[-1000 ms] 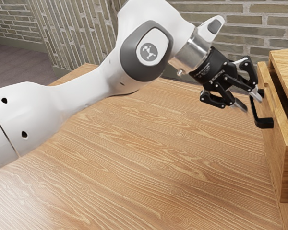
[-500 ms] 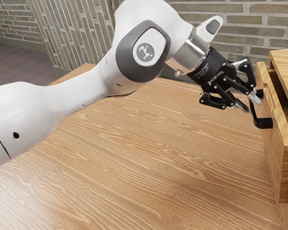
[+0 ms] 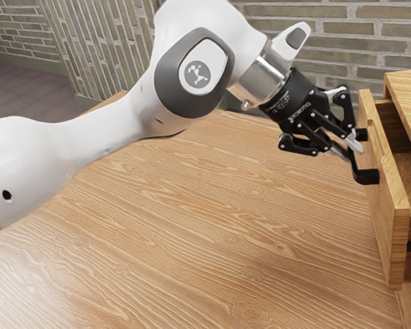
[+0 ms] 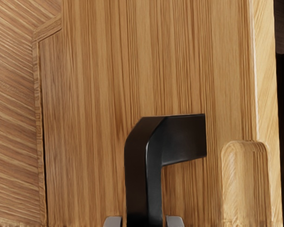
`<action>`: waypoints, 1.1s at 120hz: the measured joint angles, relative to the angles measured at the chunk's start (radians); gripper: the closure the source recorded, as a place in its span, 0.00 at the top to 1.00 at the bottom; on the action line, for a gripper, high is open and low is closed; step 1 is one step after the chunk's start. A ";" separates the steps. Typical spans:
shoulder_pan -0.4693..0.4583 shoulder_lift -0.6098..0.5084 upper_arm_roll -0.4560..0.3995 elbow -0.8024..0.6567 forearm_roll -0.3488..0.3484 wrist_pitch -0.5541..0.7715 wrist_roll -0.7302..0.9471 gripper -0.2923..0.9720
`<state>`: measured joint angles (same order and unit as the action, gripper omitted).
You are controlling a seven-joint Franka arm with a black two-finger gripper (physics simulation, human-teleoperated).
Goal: Pull the drawer handle with one arm to open the drawer
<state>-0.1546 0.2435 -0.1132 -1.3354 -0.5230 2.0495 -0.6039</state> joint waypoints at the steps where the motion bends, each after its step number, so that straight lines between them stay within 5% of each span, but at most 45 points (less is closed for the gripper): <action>1: 0.000 -0.001 0.000 -0.002 0.000 0.000 0.000 0.24; 61: 0.020 -0.074 0.009 -0.098 -0.001 -0.001 -0.017 0.22; 132: 0.001 -0.264 0.122 -0.297 -0.001 -0.001 -0.030 0.21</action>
<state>-0.1532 -0.0210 0.0089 -1.6327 -0.5239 2.0482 -0.6343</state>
